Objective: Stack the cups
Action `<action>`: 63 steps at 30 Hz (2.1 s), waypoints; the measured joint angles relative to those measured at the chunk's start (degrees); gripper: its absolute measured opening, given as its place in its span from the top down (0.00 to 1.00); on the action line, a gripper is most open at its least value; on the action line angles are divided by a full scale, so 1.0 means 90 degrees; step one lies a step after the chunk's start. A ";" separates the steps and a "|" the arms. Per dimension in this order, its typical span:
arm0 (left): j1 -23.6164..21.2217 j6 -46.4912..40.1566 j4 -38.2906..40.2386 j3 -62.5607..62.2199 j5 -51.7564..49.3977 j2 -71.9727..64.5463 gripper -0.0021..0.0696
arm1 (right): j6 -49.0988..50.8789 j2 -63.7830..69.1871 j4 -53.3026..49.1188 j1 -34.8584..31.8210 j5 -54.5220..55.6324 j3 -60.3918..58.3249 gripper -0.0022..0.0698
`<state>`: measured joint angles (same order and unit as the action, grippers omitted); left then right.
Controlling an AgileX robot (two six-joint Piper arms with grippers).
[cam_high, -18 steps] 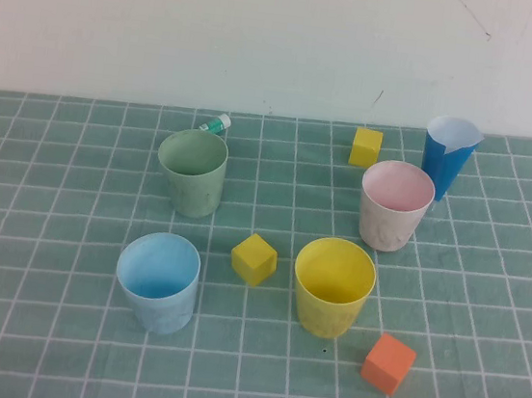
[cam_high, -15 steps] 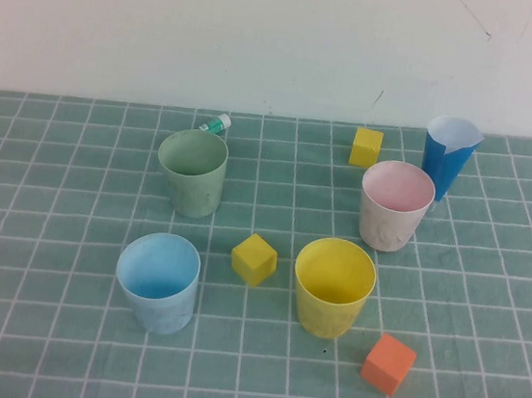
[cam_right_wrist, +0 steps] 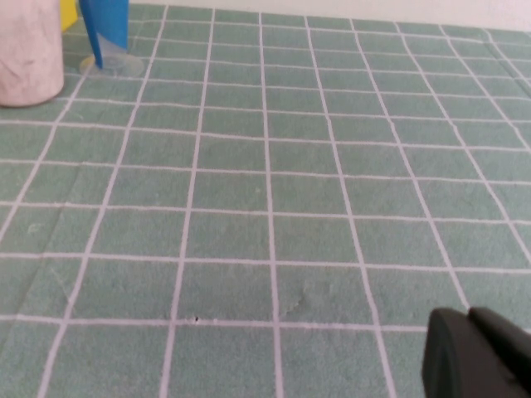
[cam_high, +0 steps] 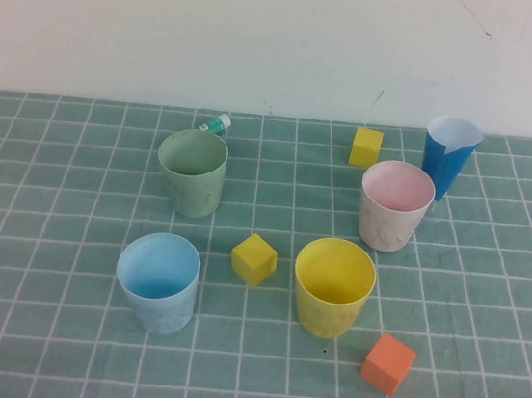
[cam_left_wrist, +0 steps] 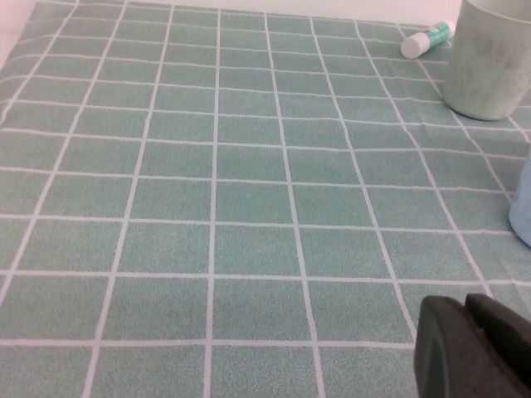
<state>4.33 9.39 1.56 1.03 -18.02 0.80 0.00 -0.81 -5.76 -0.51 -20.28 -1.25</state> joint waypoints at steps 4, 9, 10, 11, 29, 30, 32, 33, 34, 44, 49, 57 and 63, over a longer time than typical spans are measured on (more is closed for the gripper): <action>0.0000 0.0000 0.0000 0.0000 0.0000 0.0000 0.97 | 0.0000 0.0000 -0.0046 0.0000 0.0000 0.0000 0.97; 0.0000 0.0000 0.0000 0.0000 0.0000 0.0000 0.97 | 0.0000 0.0000 -0.0178 0.0000 0.0000 0.0000 0.97; 0.0000 0.0000 0.0000 0.0000 0.0000 0.0000 0.97 | 0.0000 0.0000 -0.0189 0.0000 0.0000 0.0000 0.97; 0.0000 0.0000 0.0000 0.0000 0.0000 0.0000 0.97 | 0.0000 0.0000 -0.0189 0.0000 0.0000 0.0000 0.97; 0.0000 -0.0156 0.0000 0.0000 0.0017 0.0000 0.97 | 0.0000 0.0000 -0.0203 0.0000 0.0000 0.0000 0.97; 0.0000 -0.0156 0.0000 0.0000 0.0064 0.0000 0.97 | 0.0000 0.0000 -0.0203 0.0000 0.0012 0.0000 0.97; 0.0000 -0.0164 0.0000 0.0010 0.0303 0.0000 0.97 | 0.0000 0.0000 -0.0203 0.0000 0.0177 -0.0015 0.97; 0.0000 -0.0164 0.0011 0.0015 0.0487 0.0000 0.97 | 0.0000 0.0000 -0.0203 0.0000 0.0323 -0.0043 0.97; 0.0000 -0.0164 0.0013 0.0015 0.0776 0.0000 0.97 | 0.0000 0.0000 -0.0203 0.0000 0.0574 -0.0045 0.97; 0.0000 -0.0180 0.0024 0.0015 0.4102 0.0000 0.97 | 0.0000 0.0000 -0.0292 0.0000 0.3697 -0.0045 0.97; 0.0000 -0.0075 0.0132 0.0015 0.4450 0.0000 0.97 | 0.0363 0.0000 -0.0292 0.0000 0.4198 -0.0045 0.97; 0.0000 0.0599 0.0319 0.0015 0.4419 0.0000 0.97 | 0.0510 0.0000 -0.0292 0.0000 0.4038 -0.0045 0.97; 0.0000 0.0670 0.0443 -0.0179 0.3811 0.0000 0.97 | 0.0510 0.0000 -0.0549 0.0000 0.2488 0.0708 0.97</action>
<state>4.33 15.41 5.55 -0.58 16.28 0.80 4.59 -0.81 -10.70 -0.51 2.11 5.12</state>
